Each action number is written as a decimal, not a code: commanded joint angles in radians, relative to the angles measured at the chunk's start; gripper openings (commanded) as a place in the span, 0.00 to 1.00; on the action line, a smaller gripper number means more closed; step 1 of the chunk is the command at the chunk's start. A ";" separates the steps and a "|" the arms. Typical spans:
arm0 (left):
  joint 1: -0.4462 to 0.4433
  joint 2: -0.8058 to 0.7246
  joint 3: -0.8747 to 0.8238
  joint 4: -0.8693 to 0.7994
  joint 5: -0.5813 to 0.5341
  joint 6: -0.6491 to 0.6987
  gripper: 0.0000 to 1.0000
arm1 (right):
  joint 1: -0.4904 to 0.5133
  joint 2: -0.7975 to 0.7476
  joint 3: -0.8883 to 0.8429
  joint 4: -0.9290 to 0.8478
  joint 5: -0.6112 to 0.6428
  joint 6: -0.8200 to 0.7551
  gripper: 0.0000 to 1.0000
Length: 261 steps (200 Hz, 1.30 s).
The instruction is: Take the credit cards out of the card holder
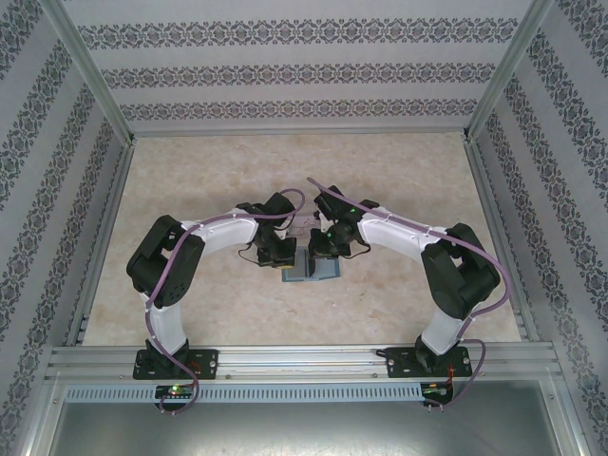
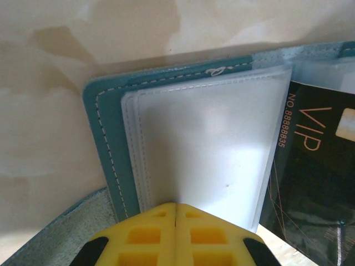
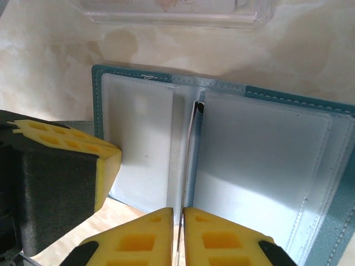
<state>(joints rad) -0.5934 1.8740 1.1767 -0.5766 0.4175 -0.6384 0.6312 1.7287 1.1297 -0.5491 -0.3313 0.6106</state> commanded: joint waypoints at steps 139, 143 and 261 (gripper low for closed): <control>0.007 -0.042 -0.028 -0.049 -0.043 0.003 0.00 | -0.025 -0.079 0.016 -0.063 0.029 -0.035 0.00; 0.007 -0.045 -0.026 -0.046 -0.045 0.003 0.00 | -0.028 -0.082 0.016 -0.062 0.027 -0.035 0.00; 0.050 -0.126 -0.101 -0.016 -0.064 -0.022 0.00 | -0.065 -0.036 0.145 -0.134 -0.053 -0.590 0.00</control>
<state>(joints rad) -0.5613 1.7828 1.1004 -0.5884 0.3576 -0.6415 0.5861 1.6630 1.2366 -0.6342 -0.3386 0.2390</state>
